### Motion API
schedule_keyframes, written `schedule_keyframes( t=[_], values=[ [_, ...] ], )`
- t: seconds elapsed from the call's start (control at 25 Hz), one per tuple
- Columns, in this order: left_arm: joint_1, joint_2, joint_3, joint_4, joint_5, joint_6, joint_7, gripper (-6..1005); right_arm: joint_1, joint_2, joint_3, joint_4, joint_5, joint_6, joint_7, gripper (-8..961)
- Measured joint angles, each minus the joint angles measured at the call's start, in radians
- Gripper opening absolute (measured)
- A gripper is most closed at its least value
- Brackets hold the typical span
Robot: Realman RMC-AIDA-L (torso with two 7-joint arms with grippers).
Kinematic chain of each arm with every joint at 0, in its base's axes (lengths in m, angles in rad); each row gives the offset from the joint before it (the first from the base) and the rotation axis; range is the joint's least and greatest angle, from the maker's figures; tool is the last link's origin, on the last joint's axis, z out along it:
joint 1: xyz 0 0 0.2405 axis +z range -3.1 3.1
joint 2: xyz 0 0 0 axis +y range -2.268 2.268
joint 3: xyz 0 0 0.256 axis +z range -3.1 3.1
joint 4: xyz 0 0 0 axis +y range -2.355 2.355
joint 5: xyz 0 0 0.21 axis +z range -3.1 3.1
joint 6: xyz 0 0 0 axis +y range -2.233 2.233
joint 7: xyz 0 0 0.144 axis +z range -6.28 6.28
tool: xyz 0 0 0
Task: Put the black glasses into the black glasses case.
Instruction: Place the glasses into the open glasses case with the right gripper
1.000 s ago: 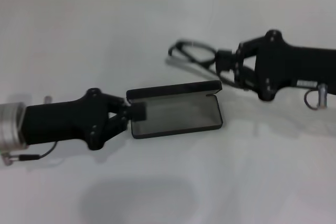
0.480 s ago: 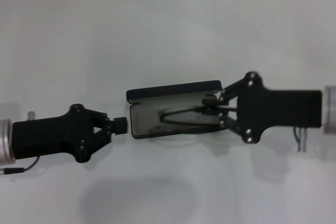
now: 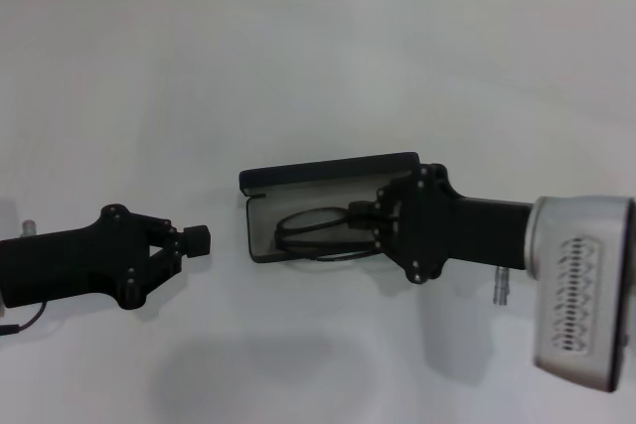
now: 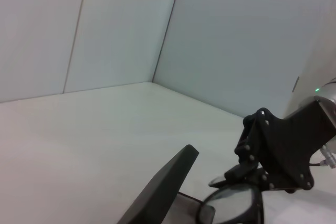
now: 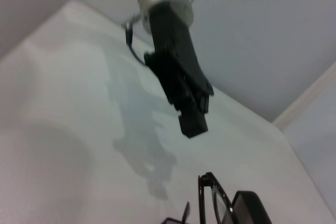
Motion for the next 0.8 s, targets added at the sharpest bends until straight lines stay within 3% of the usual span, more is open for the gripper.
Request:
schedule_keyframes(
  t=[0.56,0.8],
  values=[
    [0.001,0.002,0.0,0.001,0.0,-0.004,0.001,13,0.0,-0.002,-0.049,-0.024,-0.02,0.12,-0.046,62],
    [-0.001,0.0,0.0,0.001,0.0,-0.004,-0.001,13,0.005,0.0,-0.117,-0.019,-0.02,0.209,-0.094,62]
  ],
)
